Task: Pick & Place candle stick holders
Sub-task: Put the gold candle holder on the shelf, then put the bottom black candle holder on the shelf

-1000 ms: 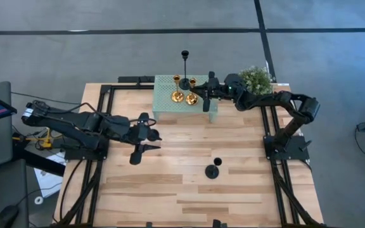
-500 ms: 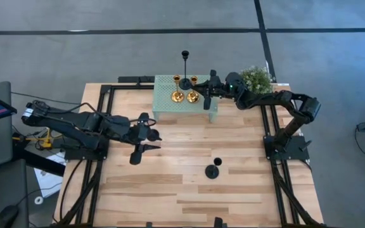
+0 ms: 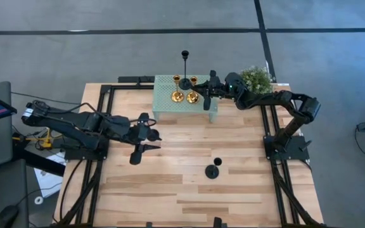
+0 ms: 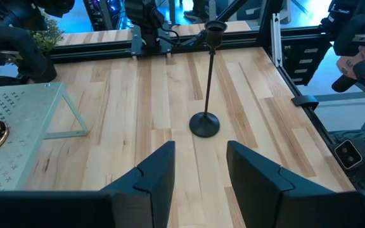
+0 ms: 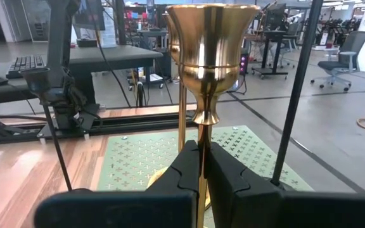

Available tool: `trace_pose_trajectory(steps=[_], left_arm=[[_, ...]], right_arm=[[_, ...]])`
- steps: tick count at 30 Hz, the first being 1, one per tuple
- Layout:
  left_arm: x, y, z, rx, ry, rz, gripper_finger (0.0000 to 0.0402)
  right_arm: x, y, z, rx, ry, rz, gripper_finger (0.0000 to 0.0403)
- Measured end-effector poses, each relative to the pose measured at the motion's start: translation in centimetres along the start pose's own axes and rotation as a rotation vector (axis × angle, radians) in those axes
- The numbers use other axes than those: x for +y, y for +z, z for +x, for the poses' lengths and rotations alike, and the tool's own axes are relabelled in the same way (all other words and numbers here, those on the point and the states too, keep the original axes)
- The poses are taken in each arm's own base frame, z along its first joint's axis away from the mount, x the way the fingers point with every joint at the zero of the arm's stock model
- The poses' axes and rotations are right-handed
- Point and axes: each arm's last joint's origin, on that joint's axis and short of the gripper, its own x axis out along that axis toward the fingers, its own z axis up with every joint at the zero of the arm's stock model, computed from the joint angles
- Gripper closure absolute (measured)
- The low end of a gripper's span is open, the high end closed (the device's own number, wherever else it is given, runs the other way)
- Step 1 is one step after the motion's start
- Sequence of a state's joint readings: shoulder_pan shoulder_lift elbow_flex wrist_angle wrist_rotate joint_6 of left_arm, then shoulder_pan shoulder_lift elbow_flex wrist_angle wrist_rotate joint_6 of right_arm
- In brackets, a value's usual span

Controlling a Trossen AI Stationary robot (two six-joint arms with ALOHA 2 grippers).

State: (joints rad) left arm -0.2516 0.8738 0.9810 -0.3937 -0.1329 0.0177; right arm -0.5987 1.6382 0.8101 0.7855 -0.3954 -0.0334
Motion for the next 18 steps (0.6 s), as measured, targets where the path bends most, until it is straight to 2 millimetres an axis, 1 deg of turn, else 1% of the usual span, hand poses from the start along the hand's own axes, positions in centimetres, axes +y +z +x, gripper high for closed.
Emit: trace_pose_trajectory(steps=[3,6,11,15,18], left_arm=[[0.0,0.0,0.0,0.000,0.000,0.000,0.0259],[0.0,0.0,0.0,0.001,0.000,0.000,0.0259],[0.0,0.0,0.0,0.003,0.000,0.000,0.0259],[0.0,0.0,0.0,0.004,0.000,0.001,0.0259],[0.0,-0.1,0.0,0.009,0.000,0.001,0.0259]], right_arm=[[0.0,0.0,0.0,0.005,0.001,0.001,0.0401],[0.0,-0.1,0.0,0.006,0.000,0.002,0.0385],[0.0,-0.3,0.0,0.017,-0.002,0.030,0.0335],[0.0,-0.1,0.0,0.000,-0.003,0.024,0.0296],[0.1,0.7,-0.4,-0.015,-0.005,0.018,0.0262]])
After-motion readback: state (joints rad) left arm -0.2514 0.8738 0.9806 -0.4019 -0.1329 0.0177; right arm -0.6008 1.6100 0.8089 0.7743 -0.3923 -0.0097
